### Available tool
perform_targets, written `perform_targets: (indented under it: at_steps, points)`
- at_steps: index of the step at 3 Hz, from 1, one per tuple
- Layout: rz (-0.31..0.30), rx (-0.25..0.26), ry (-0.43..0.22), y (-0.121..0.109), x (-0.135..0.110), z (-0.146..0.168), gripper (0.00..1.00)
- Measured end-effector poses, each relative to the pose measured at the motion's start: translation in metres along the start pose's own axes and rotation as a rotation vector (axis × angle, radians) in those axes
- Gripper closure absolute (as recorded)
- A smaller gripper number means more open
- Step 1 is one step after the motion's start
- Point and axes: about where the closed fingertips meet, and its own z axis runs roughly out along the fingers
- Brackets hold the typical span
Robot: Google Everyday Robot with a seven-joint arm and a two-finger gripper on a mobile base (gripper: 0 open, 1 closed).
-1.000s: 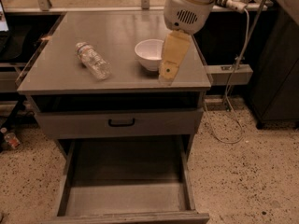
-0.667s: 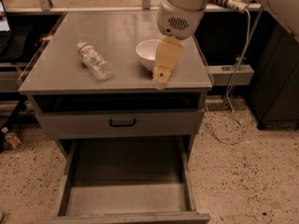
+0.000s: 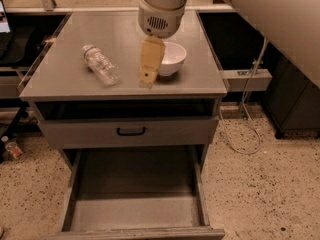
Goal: Place water bottle into middle drawer
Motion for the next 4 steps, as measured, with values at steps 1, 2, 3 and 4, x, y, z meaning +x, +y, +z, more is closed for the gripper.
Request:
perform_targets:
  at_steps: [1,2,3,4]
  points:
    - [-0.005,-0.008,-0.025,0.0,-0.027,0.012,0.0]
    - [-0.039,-0.035,-0.048,0.008,-0.059,0.025,0.0]
    - [-0.098,-0.066,-0.057,0.019,-0.087,0.038,0.0]
    - [-0.099,-0.066,-0.058,0.019,-0.087,0.039,0.0]
